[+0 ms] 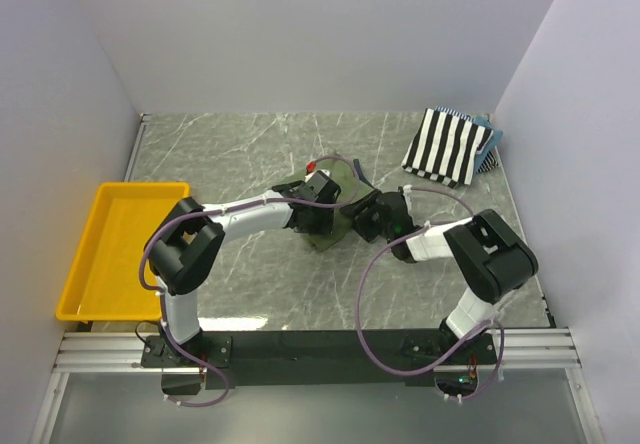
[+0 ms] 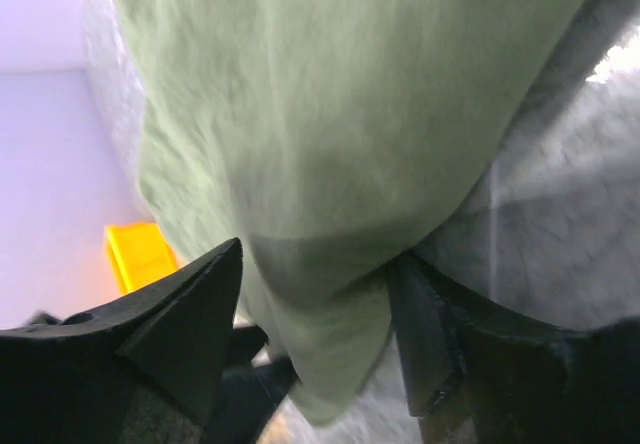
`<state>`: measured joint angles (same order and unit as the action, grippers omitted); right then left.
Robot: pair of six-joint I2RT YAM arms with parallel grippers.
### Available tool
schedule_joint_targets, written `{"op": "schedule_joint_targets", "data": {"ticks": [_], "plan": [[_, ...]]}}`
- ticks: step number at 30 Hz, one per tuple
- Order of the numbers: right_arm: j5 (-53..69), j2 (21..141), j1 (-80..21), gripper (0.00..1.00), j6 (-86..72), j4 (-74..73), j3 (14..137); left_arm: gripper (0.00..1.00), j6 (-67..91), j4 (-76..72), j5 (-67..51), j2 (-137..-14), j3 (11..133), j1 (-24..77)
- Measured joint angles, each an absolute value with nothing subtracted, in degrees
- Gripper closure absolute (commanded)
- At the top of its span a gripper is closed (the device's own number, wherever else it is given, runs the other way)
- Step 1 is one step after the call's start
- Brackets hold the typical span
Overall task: Fold and stack the tank tops
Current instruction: Neatly place the folded tank top to the corner
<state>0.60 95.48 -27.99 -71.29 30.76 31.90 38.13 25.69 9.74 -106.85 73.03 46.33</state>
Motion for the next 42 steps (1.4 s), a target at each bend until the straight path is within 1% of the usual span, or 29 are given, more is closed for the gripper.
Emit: {"op": "schedule_joint_targets", "data": {"ticks": [1, 4, 6, 7, 8, 9, 11, 16, 22, 30, 35, 42], "plan": [[0.62, 96.44, -27.99, 0.38, -72.01, 31.73, 32.18, 0.45, 38.19, 25.63, 9.56, -106.85, 73.03, 46.33], [-0.05, 98.04, -28.05, 0.48, -72.42, 31.55, 33.61, 0.46, 38.46, 25.47, 8.54, -106.83, 73.03, 46.22], [-0.99, 98.74, -28.16, 0.69, -71.72, 29.67, 35.03, 0.46, 38.70, 25.30, 7.62, -106.72, 73.03, 45.98], [-1.67, 99.09, -28.25, 0.77, -71.20, 27.70, 35.81, 0.46, 38.85, 25.17, 6.92, -106.52, 73.01, 45.71], [-1.96, 99.39, -28.27, 0.90, -71.02, 26.92, 36.25, 0.46, 39.09, 25.10, 6.33, -106.17, 72.95, 45.45], [-2.50, 99.50, -28.27, 0.95, -70.04, 25.12, 37.08, 0.46, 39.53, 25.04, 5.52, -105.45, 72.77, 45.04], [-3.29, 99.61, -28.42, 1.00, -68.47, 21.30, 39.31, 0.46, 40.12, 25.12, 4.47, -103.53, 72.44, 44.05], [-6.15, 101.21, -28.49, 1.00, -60.62, 8.03, 48.97, 0.46, 41.54, 25.12, 2.20, -95.68, 72.44, 39.92], [-10.90, 108.77, -27.73, 1.00, -46.06, -10.44, 68.14, 0.46, 42.83, 25.17, -0.58, -86.89, 72.77, 35.00], [-23.22, 117.38, -26.83, 1.00, -27.31, -28.32, 88.82, 0.46, 42.59, 26.79, -4.75, -80.49, 72.31, 32.10], [-31.99, 120.18, -25.15, 1.00, -16.40, -33.47, 97.38, 0.46, 41.50, 27.73, -6.92, -79.07, 70.96, 31.40], [-40.10, 121.36, -20.93, 1.00, -3.07, -34.06, 102.19, 0.46, 38.52, 28.84, -10.44, -79.02, 70.48, 29.34]]}}
